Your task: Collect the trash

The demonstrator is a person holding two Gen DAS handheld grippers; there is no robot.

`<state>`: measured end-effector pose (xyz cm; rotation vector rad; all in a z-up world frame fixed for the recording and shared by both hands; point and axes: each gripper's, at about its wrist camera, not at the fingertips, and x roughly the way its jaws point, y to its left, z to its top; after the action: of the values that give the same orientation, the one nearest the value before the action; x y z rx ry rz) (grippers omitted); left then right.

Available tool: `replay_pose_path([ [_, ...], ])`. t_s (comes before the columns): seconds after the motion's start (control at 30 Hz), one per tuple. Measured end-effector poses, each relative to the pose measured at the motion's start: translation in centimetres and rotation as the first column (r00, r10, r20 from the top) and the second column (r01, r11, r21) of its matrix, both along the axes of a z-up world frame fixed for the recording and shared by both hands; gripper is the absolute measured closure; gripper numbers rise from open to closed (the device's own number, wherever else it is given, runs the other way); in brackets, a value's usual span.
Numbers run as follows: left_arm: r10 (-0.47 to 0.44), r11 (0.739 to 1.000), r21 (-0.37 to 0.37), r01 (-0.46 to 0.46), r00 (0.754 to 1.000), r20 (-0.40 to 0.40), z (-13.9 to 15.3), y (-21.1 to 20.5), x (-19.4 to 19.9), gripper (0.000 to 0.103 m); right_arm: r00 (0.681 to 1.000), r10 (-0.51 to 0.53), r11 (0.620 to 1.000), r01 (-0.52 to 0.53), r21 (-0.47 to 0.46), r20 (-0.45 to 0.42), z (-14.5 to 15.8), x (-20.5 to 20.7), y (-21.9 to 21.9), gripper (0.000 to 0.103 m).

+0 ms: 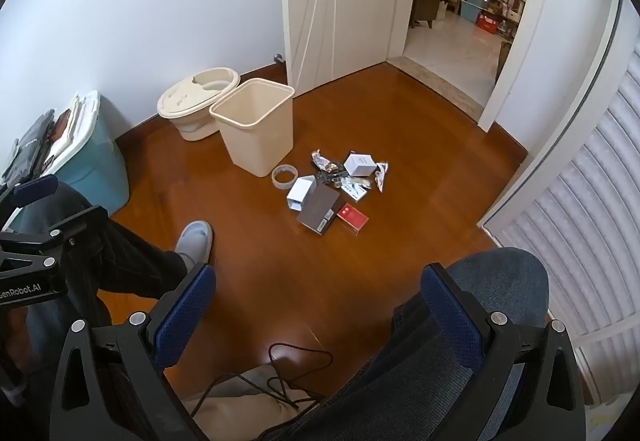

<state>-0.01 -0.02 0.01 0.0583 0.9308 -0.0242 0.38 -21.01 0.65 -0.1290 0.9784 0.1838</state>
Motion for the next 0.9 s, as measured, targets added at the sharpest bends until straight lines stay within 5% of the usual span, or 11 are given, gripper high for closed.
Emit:
replay_pose_path([
  [0.9,0.004,1.000,-0.011,-0.004,1.000,-0.008,-0.65,-0.54,-0.34,0.000,1.000,-0.002,1.000,0.002,0.000,0.000,0.00,0.00,0.55,0.000],
])
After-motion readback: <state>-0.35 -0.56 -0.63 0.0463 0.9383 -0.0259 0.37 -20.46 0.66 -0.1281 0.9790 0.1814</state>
